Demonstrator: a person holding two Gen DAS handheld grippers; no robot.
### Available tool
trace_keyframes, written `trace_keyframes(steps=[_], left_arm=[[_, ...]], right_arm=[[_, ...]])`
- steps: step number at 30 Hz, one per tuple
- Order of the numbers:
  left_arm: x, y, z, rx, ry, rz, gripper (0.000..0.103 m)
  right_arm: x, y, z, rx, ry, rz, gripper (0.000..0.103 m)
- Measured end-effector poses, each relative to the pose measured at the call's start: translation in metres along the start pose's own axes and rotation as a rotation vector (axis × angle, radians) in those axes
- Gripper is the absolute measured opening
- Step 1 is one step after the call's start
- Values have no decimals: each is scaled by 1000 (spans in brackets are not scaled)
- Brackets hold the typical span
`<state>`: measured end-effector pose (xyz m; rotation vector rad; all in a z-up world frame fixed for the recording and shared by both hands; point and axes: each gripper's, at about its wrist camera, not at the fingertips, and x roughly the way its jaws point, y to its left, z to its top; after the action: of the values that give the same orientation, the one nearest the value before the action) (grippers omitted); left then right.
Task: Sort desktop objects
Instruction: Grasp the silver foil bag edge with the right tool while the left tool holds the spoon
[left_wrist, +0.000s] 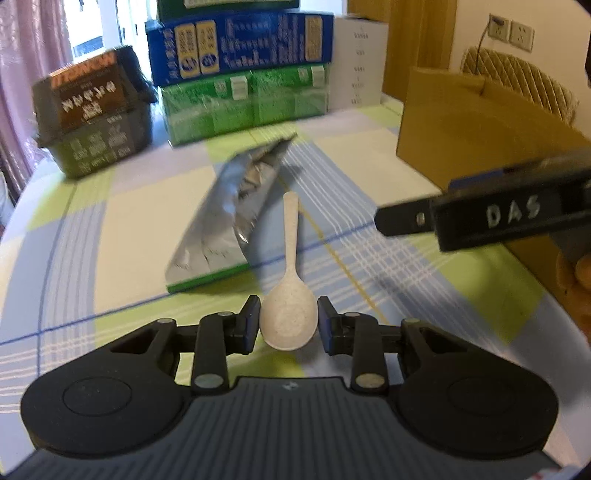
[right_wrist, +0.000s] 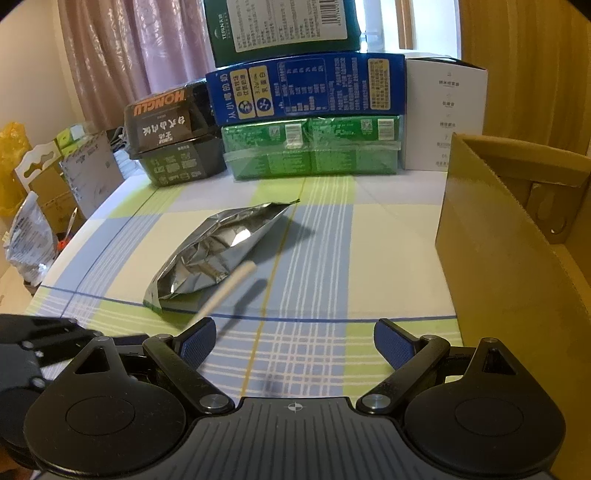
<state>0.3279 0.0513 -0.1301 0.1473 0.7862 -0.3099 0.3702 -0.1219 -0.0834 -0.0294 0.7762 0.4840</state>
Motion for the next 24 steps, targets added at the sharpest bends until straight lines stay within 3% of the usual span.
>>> trace_keyframes(steps=[11, 17, 24], left_arm=[[-43, 21, 7, -79, -84, 78, 27], [-47, 55, 3, -129, -88, 173, 27], [-40, 83, -4, -187, -79, 206, 27]], right_arm=[[0, 6, 1, 3, 0, 19, 91], [14, 21, 8, 17, 5, 100, 91], [54, 38, 21, 81, 29, 192, 91]])
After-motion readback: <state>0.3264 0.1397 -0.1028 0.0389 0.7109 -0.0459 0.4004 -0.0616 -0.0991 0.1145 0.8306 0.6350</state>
